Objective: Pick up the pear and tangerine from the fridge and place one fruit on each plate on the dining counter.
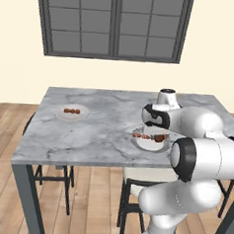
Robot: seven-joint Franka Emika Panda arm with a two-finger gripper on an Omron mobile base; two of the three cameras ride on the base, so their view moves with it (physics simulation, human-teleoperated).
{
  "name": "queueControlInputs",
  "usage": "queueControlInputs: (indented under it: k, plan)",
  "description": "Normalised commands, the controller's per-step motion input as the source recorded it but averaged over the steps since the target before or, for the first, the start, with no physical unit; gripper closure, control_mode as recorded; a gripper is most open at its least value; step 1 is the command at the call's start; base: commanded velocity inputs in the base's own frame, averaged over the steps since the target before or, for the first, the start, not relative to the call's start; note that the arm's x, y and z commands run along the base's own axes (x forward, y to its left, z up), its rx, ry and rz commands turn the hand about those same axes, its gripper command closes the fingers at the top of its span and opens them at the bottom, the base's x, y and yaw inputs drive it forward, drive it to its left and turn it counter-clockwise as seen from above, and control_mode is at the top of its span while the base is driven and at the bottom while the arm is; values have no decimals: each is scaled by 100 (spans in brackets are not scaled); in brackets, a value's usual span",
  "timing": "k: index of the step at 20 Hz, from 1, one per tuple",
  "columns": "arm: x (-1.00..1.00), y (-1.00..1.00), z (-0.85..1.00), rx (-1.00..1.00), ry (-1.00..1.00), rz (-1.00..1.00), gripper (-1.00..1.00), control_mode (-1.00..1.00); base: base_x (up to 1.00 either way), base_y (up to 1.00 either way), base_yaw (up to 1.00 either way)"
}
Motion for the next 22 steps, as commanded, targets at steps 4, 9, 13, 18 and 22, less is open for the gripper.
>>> queueControlInputs:
  k: [4,9,13,18,22]
  plan:
    - [31,-9,-34,-1,0,-1,100,-100,0,0,0]
    - [29,-9,-25,0,0,0,100,-100,0,0,0]
    - [18,-9,-24,0,0,0,100,-100,0,0,0]
    - [8,-5,-24,0,0,0,100,-100,0,0,0]
    - [13,-1,-20,0,0,0,100,-100,0,0,0]
